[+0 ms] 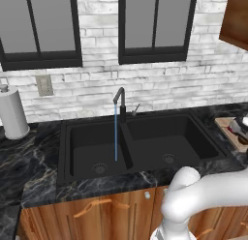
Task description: Pick the pear, pear, orange from the sink and place them on the cutting board to airdry. Then turn off the sink faucet.
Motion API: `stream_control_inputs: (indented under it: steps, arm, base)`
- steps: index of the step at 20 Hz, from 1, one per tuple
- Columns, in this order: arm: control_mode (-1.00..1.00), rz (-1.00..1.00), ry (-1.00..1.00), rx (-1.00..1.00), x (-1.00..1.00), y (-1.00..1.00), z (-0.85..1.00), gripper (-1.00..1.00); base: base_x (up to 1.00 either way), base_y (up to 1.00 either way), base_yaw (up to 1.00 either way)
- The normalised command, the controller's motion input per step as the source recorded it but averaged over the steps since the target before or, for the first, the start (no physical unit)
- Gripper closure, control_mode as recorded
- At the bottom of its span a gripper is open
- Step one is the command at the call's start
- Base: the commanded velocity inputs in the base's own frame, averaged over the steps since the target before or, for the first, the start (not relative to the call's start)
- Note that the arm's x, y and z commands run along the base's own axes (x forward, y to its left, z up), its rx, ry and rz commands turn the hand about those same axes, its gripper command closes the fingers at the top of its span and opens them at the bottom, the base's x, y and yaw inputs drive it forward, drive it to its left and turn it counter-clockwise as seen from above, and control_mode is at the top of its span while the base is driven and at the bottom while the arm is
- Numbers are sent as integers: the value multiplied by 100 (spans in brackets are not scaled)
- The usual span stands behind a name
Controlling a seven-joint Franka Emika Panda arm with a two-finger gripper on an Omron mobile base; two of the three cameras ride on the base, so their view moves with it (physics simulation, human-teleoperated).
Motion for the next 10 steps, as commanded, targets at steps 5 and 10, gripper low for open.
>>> stream_control_inputs:
  steps: [5,10]
  arm:
    - [-100,0,-4,0,-17,1,28,-100]
    - [-100,2,-10,0,-41,25,50,-100]
  base:
    - [0,0,0]
    - [0,0,0]
